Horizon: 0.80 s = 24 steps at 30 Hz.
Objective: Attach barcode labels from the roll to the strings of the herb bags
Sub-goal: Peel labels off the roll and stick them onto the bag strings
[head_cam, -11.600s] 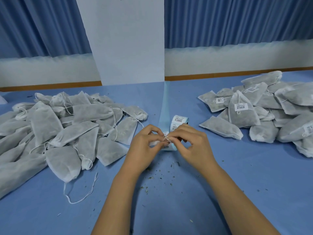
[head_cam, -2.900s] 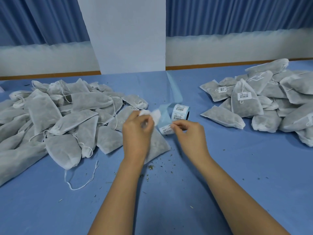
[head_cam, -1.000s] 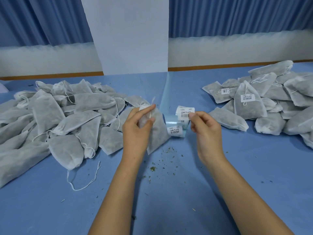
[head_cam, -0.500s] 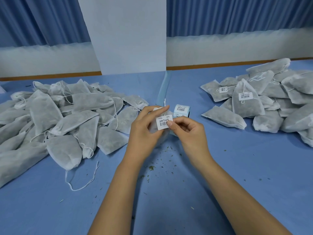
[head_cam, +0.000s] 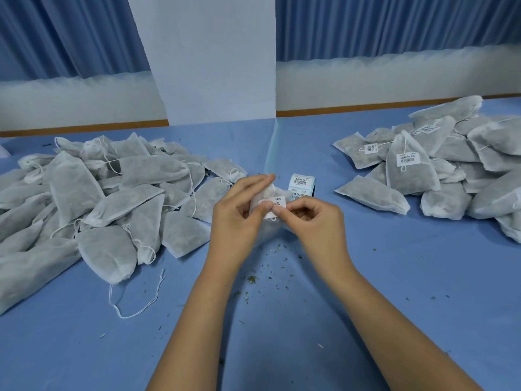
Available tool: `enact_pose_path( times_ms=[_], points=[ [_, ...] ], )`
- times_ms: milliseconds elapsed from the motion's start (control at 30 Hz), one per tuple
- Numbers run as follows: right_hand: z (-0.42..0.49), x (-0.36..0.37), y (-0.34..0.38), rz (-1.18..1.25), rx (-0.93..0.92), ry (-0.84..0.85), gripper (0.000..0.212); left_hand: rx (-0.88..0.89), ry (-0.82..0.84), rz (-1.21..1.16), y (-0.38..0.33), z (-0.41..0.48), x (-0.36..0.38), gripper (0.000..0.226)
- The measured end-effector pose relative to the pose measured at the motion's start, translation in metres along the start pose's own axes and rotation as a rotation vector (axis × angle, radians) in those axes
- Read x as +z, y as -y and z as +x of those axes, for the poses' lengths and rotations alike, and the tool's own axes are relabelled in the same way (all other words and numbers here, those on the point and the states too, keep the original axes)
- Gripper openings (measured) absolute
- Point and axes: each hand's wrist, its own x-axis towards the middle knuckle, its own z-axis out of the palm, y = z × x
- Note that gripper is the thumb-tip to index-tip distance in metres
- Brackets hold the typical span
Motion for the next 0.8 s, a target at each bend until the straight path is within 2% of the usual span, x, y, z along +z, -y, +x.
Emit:
enact_pose_path(
  times_ms=[133,200,267,367,433,500,633,800],
  points=[
    [-0.001,-0.001,-0.002,-0.237,-0.168,-0.100,0.020,0.015,-0.032,0.054,0.001,-0.001,0.003,0.065],
    [-0.001,-0.003,-0.001,-0.255,-0.154,-0.143,0.037,0.027,-0.033,0.024,0.002,-0.001,0.001,0.073],
    [0.001,-0.008,0.002,-0.201,-0.175,-0.111,0.050,0.031,-0.033,-0.041,0.002,-0.001,-0.002,0.079],
    [0.000,-0.010,0.007,-0.165,-0.248,0.008,0.036,0.035,-0.018,-0.106,0.000,-0.001,-0.002,0.079],
    [-0.001,-0.009,0.007,-0.065,-0.195,0.014,0.020,0.006,-0.028,-0.144,0.000,-0.001,-0.001,0.076],
    [0.000,-0.009,0.005,0.057,-0.144,0.006,0.014,-0.048,-0.032,-0.145,0.003,0.001,-0.001,0.067],
    [0.004,-0.008,0.001,0.211,-0.071,-0.015,0.020,-0.098,-0.091,-0.068,0.005,0.004,-0.002,0.045],
    [0.010,-0.001,0.004,0.250,-0.050,0.107,0.021,0.043,-0.345,-0.077,-0.004,0.005,-0.006,0.041]
  ],
)
